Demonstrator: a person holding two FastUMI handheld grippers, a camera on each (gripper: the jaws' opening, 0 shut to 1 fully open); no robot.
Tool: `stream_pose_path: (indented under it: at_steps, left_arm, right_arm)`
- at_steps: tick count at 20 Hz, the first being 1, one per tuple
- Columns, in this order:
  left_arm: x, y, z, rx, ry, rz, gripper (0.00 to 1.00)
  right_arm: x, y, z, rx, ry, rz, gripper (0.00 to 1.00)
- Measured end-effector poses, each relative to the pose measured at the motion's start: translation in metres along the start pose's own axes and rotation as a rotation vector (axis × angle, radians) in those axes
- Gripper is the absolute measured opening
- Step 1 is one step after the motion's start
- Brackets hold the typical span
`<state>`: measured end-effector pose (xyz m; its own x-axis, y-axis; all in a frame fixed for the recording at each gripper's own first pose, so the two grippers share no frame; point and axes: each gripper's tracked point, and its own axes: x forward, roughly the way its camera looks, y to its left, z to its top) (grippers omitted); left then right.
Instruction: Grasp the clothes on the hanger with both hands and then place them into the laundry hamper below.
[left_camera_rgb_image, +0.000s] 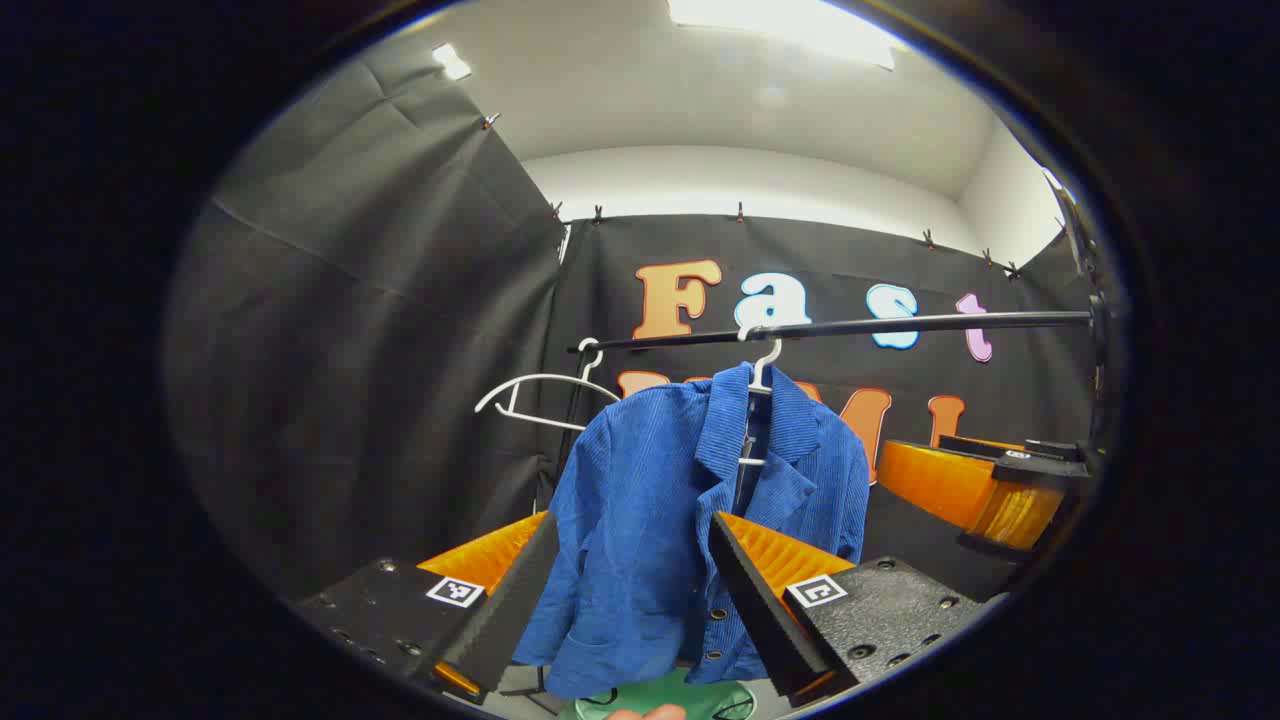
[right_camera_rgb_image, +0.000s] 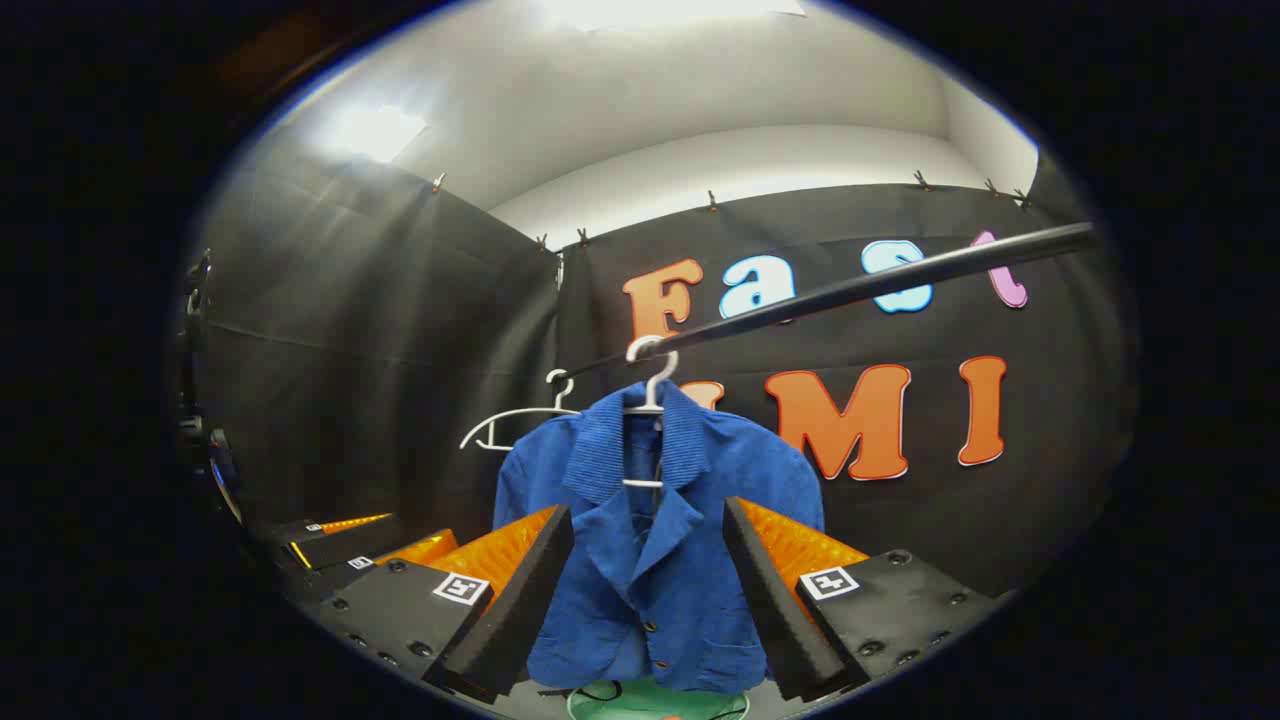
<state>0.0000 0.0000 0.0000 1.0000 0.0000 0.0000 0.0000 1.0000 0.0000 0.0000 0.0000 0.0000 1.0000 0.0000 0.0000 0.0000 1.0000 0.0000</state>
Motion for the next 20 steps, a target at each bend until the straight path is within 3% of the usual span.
stream_pose_path:
  at_steps: [1, 3, 5, 7, 8, 9, 10, 11, 13, 14, 18, 20]
  left_arm:
    - [0.0, -0.002, -0.004, -0.005, 0.006, 0.006, 0.92]
    - [-0.001, -0.009, -0.009, -0.012, 0.003, 0.011, 0.92]
    - [-0.002, -0.007, -0.015, -0.005, 0.004, 0.029, 0.98]
    - [-0.003, -0.005, -0.023, 0.004, 0.017, 0.046, 0.95]
    - [-0.003, -0.004, -0.026, 0.003, 0.026, 0.054, 0.92]
    - [-0.003, -0.003, -0.029, -0.001, 0.033, 0.056, 0.92]
    - [-0.002, -0.002, -0.032, -0.004, 0.038, 0.057, 0.98]
    - [0.001, 0.0, -0.033, -0.002, 0.043, 0.055, 0.92]
    - [0.006, 0.003, -0.034, 0.027, 0.053, 0.058, 0.98]
    - [0.009, 0.004, -0.034, 0.044, 0.054, 0.059, 0.92]
    - [0.022, -0.004, -0.036, 0.065, 0.067, 0.036, 0.95]
    - [0.024, -0.006, -0.037, 0.051, 0.068, 0.022, 0.93]
  right_arm:
    - [-0.002, -0.012, -0.002, 0.008, -0.007, -0.016, 0.97]
    - [-0.003, -0.032, -0.012, 0.004, 0.006, -0.034, 0.94]
    - [-0.004, -0.05, -0.023, -0.003, 0.016, -0.061, 0.98]
    - [-0.004, -0.058, -0.037, 0.012, 0.024, -0.071, 0.98]
    - [-0.003, -0.06, -0.046, 0.02, 0.036, -0.072, 0.94]
    - [-0.002, -0.061, -0.054, 0.022, 0.049, -0.074, 1.0]
    - [-0.001, -0.062, -0.061, 0.02, 0.061, -0.075, 0.97]
    - [0.0, -0.063, -0.067, 0.018, 0.074, -0.075, 0.94]
    - [0.005, -0.061, -0.074, 0.029, 0.086, -0.073, 0.98]
    - [0.009, -0.06, -0.075, 0.047, 0.083, -0.07, 0.94]
    - [0.023, -0.06, -0.073, 0.079, 0.069, -0.076, 0.98]
    - [0.024, -0.063, -0.069, 0.076, 0.051, -0.092, 0.94]
